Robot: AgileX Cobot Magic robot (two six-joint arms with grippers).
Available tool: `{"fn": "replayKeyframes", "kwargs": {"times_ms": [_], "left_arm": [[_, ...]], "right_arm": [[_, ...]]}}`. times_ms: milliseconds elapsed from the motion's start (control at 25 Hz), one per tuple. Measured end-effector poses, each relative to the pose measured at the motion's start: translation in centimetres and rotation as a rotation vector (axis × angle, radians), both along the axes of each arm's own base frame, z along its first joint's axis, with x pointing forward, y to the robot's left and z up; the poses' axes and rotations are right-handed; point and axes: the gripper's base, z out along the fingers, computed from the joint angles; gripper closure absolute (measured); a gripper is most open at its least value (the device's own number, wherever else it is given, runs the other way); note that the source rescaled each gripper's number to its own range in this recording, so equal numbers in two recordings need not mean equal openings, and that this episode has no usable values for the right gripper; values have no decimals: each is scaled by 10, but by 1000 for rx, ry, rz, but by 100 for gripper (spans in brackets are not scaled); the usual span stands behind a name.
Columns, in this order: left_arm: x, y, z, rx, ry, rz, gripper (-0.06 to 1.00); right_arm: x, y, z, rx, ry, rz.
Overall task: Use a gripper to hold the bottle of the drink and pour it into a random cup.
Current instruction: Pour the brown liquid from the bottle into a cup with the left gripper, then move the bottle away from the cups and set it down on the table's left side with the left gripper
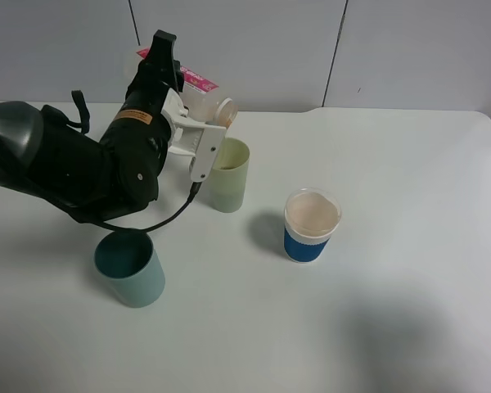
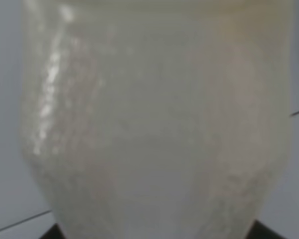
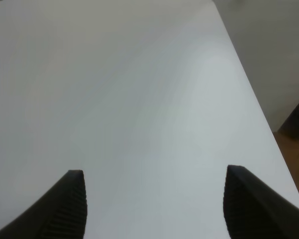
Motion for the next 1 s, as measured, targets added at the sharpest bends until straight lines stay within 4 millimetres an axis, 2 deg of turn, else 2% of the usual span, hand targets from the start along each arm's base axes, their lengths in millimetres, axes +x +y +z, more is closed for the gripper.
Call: {"fn": "replayKeyframes", "kwargs": {"times_ms": [320, 560, 760, 1000], "left_arm": [[0, -1, -2, -215, 15, -12, 92], [0, -2, -2, -510, 35, -24, 92], [-3, -4, 5, -732, 121, -52, 92], [-4, 1, 21, -900, 238, -82, 92]], "right_arm": [[0, 0, 0, 0, 0, 0], [0, 0, 0, 0, 0, 0], [0, 0, 0, 0, 0, 0], [0, 0, 0, 0, 0, 0]]}}
